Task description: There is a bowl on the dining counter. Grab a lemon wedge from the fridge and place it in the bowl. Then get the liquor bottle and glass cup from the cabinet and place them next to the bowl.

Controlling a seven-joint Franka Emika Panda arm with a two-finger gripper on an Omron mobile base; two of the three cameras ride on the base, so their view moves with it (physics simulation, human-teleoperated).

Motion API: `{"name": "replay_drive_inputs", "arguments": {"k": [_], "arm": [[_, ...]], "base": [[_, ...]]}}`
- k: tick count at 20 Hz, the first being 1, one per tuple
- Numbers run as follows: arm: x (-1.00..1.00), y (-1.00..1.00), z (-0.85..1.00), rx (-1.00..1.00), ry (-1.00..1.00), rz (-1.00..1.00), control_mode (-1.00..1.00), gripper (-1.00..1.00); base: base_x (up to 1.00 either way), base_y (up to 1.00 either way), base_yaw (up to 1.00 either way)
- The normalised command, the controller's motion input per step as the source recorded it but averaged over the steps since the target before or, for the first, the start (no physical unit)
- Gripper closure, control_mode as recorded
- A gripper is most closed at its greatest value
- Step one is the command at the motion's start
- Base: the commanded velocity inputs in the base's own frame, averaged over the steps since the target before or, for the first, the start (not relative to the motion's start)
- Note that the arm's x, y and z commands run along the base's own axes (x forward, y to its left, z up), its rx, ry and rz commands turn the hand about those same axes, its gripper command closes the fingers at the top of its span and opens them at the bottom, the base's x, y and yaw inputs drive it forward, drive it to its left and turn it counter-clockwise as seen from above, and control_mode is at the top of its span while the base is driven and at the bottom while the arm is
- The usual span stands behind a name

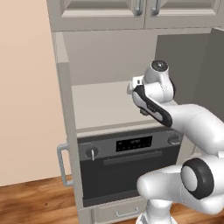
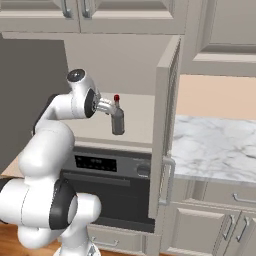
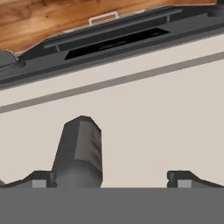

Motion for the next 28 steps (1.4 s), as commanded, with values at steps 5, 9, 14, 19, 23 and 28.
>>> {"name": "replay_drive_inputs", "arguments": {"k": [5,9,14,19,23,28], "arm": [[0.02,-0.35,0.01,-0.04,-0.01,-0.01,-1.00,-1.00],[0.02,-0.33,0.01,-0.08,0.02,0.00,-1.00,-1.00],[0.18,-0.30,0.00,-0.02,0.00,0.00,-1.00,-1.00],[0.29,-0.05,-0.04,0.00,-0.04,0.00,-1.00,-1.00],[0.19,0.00,-0.10,0.00,-0.06,0.00,-1.00,-1.00],[0.20,0.00,-0.18,0.00,-0.05,0.00,-1.00,-1.00]], "base": [[0.00,0.00,0.00],[0.00,0.00,0.00],[0.00,0.00,0.00],[0.00,0.00,0.00],[0.00,0.00,0.00],[0.00,0.00,0.00]]}}
